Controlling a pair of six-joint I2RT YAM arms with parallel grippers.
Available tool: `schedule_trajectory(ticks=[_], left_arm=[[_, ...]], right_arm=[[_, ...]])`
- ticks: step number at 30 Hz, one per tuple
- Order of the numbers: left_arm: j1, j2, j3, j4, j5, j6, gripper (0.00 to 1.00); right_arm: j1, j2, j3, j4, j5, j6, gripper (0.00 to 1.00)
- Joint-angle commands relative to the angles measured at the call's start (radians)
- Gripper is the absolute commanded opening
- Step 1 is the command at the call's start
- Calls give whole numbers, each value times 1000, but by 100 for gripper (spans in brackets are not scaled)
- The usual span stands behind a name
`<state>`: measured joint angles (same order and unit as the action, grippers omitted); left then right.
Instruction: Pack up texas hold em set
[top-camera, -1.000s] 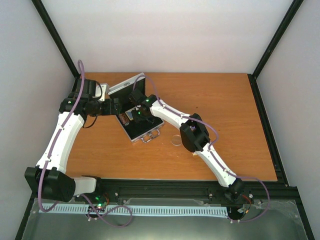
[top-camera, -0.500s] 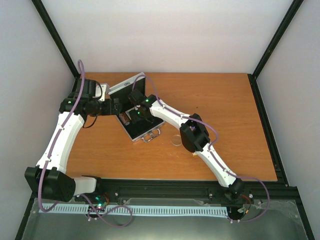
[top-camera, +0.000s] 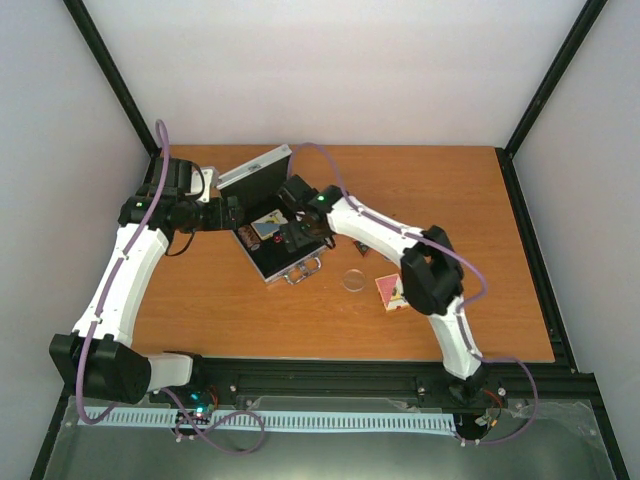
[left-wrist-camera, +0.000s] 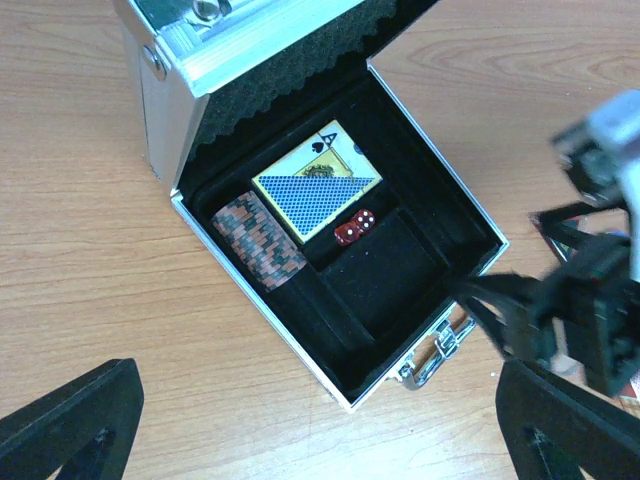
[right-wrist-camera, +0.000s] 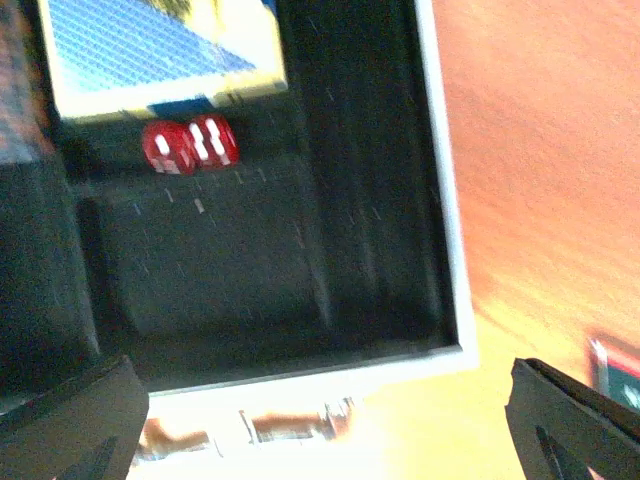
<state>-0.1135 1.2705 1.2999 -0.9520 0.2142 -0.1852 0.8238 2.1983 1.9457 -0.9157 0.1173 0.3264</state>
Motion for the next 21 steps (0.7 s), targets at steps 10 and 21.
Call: schedule_trajectory(ticks=[10, 21], left_arm=[[-2, 7, 24, -8, 23, 14, 100], [-2, 16, 25, -7, 29, 11, 100]], right_arm=[[-25, -287, -414, -30, 134, 39, 100], [-158, -465, -699, -31, 44, 52, 100]])
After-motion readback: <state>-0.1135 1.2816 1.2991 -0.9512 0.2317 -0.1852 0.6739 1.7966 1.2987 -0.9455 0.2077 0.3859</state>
